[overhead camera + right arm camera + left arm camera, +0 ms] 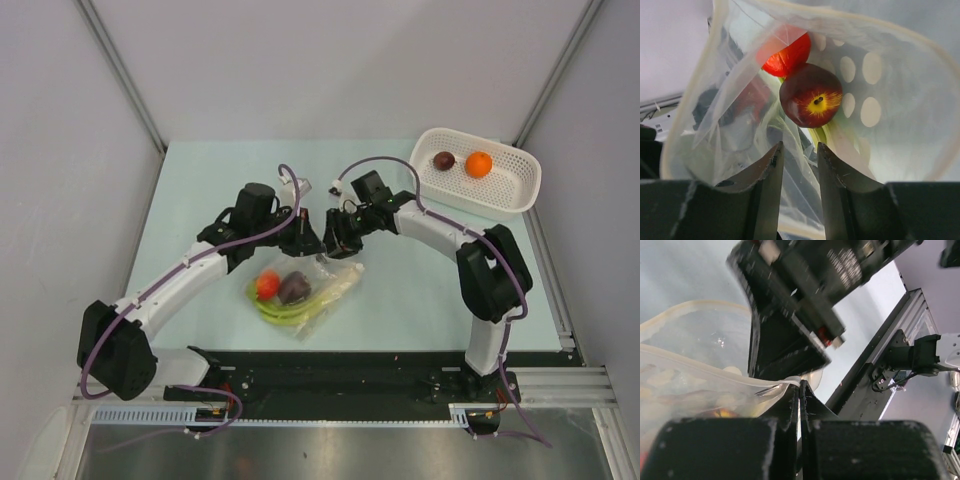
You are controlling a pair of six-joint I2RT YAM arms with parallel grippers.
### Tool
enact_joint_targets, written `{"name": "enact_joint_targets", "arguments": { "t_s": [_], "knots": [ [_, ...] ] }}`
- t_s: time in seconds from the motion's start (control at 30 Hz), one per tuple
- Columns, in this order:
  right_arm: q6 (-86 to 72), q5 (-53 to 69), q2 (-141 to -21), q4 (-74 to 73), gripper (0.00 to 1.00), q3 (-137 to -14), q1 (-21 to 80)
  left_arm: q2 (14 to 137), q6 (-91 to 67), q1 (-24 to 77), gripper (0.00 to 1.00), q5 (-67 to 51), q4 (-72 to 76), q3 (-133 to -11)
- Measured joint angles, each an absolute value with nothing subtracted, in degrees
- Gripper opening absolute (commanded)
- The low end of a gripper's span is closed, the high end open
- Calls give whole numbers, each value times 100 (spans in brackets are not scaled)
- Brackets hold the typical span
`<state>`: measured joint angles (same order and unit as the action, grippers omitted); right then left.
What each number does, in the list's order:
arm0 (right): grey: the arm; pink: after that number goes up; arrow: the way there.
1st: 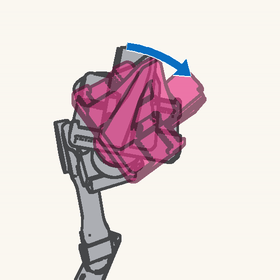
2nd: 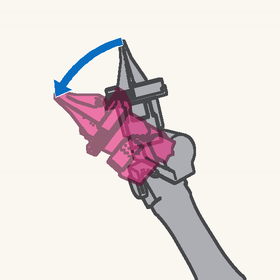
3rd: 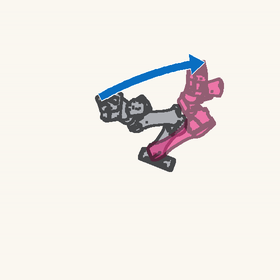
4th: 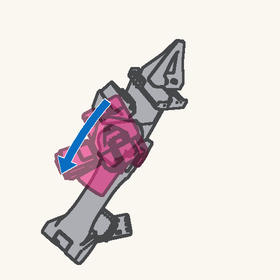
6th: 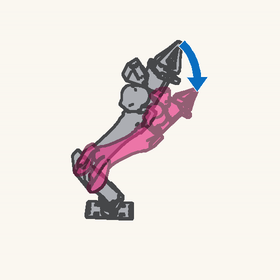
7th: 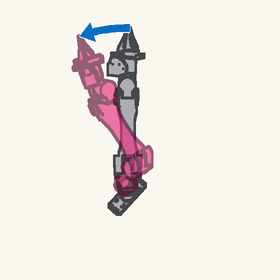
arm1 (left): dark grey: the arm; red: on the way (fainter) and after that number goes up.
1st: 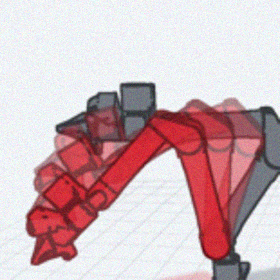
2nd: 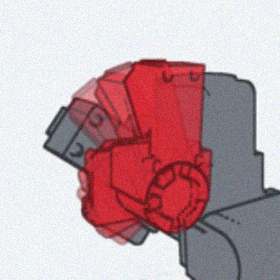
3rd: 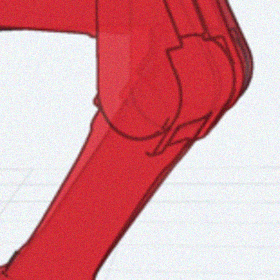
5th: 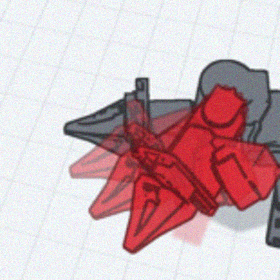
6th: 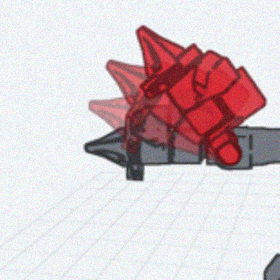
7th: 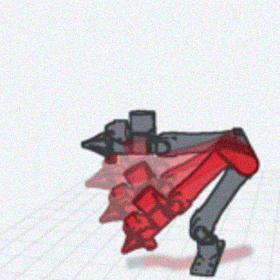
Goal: Open the zip-top bag and remove the fake food
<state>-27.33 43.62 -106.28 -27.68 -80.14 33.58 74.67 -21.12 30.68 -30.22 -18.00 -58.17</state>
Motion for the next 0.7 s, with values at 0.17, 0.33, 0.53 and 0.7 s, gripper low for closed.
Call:
{"name": "enact_joint_targets", "arguments": {
  "t_s": [0.17,0.33,0.53,0.7],
  "knots": [
    [-2668,4508,-10923,-2659,55,-7935,3691,7609,-2193,3133,0,-3068,-1802,-5837],
    [-2755,4495,-11017,-2427,64,-7712,3640,7747,-2202,3164,0,-3055,-1874,-5872],
    [-3024,4550,-11218,-2025,68,-7454,3640,7902,-2204,3247,0,-2956,-2023,-5916],
    [-3566,4628,-11292,-1293,68,-7133,3728,7950,-2263,3509,0,-3004,-1776,-6040]
  ]
}}
